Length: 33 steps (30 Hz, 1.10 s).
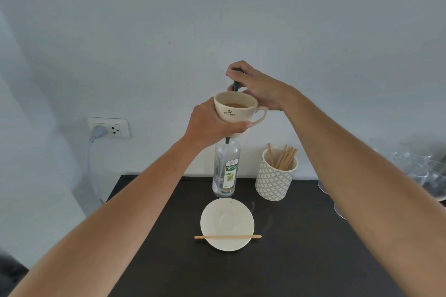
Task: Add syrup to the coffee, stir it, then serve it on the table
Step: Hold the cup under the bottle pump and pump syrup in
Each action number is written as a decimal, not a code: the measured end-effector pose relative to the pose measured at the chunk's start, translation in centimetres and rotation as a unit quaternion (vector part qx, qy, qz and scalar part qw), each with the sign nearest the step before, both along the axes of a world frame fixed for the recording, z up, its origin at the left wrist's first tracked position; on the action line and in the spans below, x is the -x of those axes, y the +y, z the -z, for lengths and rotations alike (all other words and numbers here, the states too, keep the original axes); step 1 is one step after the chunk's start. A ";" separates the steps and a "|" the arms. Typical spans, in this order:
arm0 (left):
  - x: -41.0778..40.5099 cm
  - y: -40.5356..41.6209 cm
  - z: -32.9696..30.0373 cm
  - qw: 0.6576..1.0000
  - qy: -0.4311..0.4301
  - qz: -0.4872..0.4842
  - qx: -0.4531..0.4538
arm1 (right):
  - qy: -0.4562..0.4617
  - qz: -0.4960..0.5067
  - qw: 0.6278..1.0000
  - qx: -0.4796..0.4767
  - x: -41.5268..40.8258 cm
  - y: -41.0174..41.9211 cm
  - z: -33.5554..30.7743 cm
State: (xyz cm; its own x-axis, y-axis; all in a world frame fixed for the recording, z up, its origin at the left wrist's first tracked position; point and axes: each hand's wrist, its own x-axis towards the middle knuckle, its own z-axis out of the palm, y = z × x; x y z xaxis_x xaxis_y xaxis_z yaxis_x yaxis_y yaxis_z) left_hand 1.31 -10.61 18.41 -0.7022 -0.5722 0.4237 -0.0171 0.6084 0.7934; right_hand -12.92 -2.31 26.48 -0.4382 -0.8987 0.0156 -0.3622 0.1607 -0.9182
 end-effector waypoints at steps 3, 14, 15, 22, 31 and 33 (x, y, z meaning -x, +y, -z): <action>0.0 -0.2 0.3 1.000 0.004 0.003 -0.005 | -0.016 -0.004 1.000 -0.008 0.1 0.0 -0.2; 0.3 -0.5 0.8 1.000 0.008 0.007 0.018 | -0.019 -0.006 1.000 -0.020 0.3 0.0 -0.5; 0.3 -0.5 0.8 1.000 0.007 0.006 0.017 | -0.017 -0.005 1.000 -0.019 0.4 0.0 -0.4; 0.4 -0.5 0.7 1.000 0.005 0.007 0.017 | -0.016 -0.010 1.000 -0.010 0.8 -0.3 0.0; 0.4 -0.5 0.7 1.000 0.003 0.009 0.001 | -0.017 -0.009 1.000 -0.014 0.5 -0.4 0.0; 0.3 -0.5 0.7 1.000 0.003 0.009 -0.001 | -0.019 -0.009 0.999 -0.024 0.4 -0.2 -0.3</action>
State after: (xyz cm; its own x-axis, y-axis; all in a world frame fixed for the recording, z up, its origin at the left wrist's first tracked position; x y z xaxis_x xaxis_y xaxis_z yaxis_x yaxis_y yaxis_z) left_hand 1.02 -11.12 17.68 -0.7093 -0.5605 0.4274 -0.0014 0.6075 0.7943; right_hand -13.31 -2.52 26.80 -0.4218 -0.9056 -0.0443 -0.3297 0.1987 -0.9230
